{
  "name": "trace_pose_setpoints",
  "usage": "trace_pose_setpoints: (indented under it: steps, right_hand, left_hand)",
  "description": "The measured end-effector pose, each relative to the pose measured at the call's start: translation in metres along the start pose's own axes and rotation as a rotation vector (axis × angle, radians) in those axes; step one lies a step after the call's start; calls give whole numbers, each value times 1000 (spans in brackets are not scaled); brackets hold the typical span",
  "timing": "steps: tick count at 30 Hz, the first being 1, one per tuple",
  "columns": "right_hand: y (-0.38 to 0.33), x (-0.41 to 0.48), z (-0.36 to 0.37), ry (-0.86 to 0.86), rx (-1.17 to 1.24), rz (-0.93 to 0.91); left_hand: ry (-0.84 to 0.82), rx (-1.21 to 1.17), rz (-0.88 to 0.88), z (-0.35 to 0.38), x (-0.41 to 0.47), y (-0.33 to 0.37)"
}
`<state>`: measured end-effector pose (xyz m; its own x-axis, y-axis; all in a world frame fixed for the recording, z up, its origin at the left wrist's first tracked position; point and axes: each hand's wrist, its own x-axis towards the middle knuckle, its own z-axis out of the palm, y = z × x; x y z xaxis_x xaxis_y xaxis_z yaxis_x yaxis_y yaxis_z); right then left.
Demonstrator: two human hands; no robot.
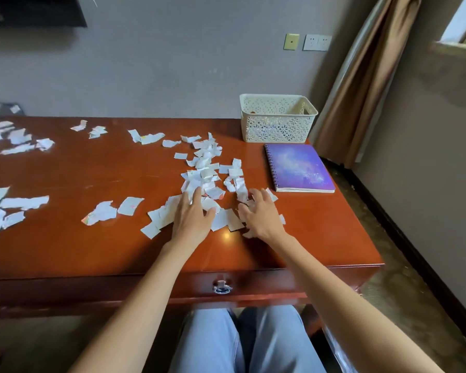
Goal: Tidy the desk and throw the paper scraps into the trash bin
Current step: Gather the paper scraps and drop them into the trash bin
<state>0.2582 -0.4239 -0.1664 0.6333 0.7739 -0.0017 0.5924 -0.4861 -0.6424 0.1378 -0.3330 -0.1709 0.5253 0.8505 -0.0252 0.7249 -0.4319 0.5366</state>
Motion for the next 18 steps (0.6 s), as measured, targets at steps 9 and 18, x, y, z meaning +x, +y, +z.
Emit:
trace_pose_setpoints:
  steps: [9,18]
  right_hand:
    - [25,2,-13,-165,-406,-72]
    - [25,15,0,39,-477,-199]
  left_hand:
    - [-165,333,-73,-6,1,-16]
    - [72,352,105,15,15,-13]
